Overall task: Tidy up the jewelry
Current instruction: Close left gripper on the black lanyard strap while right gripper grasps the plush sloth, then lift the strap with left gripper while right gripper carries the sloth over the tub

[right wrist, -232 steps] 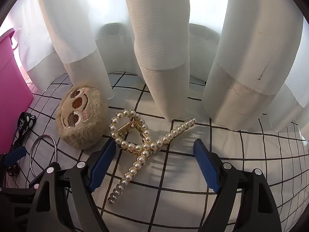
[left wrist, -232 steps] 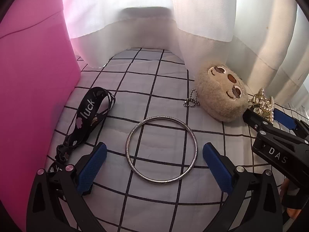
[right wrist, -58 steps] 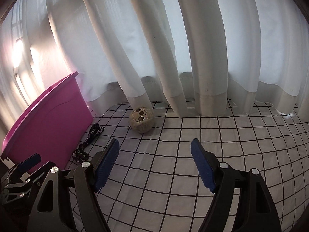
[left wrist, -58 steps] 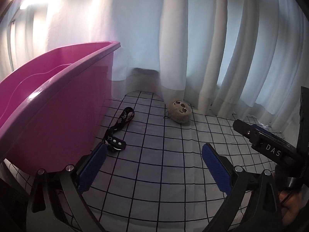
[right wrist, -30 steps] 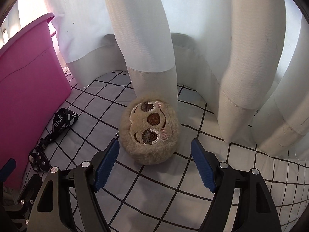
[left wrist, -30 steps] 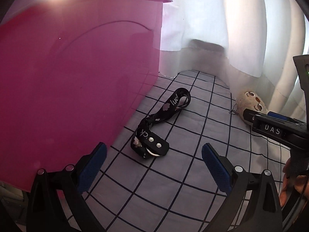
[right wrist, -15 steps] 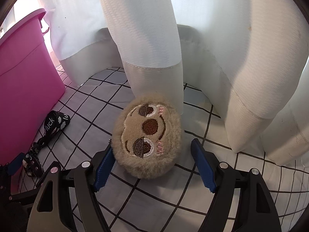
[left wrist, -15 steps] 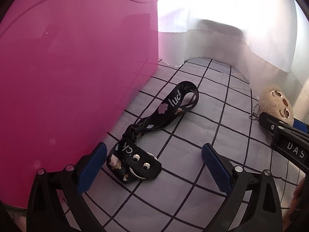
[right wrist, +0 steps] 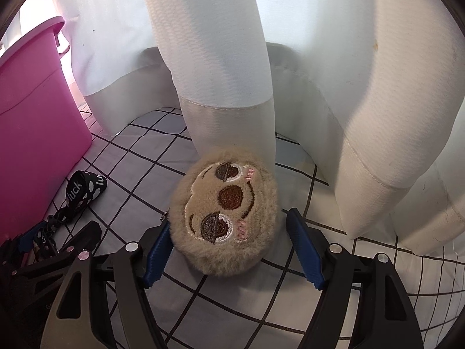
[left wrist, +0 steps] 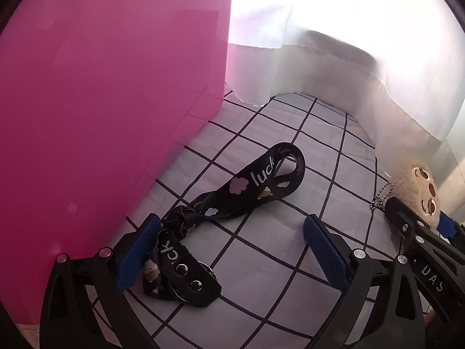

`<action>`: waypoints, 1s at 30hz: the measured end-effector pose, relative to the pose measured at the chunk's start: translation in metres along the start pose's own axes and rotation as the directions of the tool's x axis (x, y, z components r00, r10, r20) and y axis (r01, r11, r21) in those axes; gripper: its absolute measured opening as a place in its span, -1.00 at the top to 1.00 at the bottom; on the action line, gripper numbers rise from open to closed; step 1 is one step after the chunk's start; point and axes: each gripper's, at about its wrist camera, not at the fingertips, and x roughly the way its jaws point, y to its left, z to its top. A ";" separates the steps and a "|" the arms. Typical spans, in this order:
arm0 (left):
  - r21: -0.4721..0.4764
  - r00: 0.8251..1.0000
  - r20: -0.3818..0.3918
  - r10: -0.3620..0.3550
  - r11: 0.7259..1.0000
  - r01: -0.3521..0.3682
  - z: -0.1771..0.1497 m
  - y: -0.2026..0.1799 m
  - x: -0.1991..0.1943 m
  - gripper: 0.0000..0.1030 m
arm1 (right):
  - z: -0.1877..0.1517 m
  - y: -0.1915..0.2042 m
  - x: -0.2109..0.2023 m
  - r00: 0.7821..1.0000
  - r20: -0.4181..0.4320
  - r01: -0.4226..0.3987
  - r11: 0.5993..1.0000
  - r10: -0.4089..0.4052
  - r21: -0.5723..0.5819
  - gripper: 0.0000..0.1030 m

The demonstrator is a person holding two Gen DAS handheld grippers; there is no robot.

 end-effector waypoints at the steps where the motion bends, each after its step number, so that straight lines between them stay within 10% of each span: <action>1: 0.006 1.000 0.009 -0.002 1.000 0.002 0.000 0.000 -0.001 -0.69 | -0.001 0.000 -0.003 1.000 0.005 0.012 1.000 -0.012 -0.008 -0.17; 9: 0.089 0.999 0.048 -0.021 0.996 0.017 -0.006 -0.014 -0.015 0.56 | -0.005 -0.009 -0.011 1.000 0.018 0.010 1.000 -0.010 0.000 0.06; 30: 0.238 0.975 0.105 -0.198 0.956 0.168 -0.047 0.003 -0.076 0.62 | -0.063 -0.042 -0.084 0.994 0.104 -0.062 0.984 0.044 0.170 0.11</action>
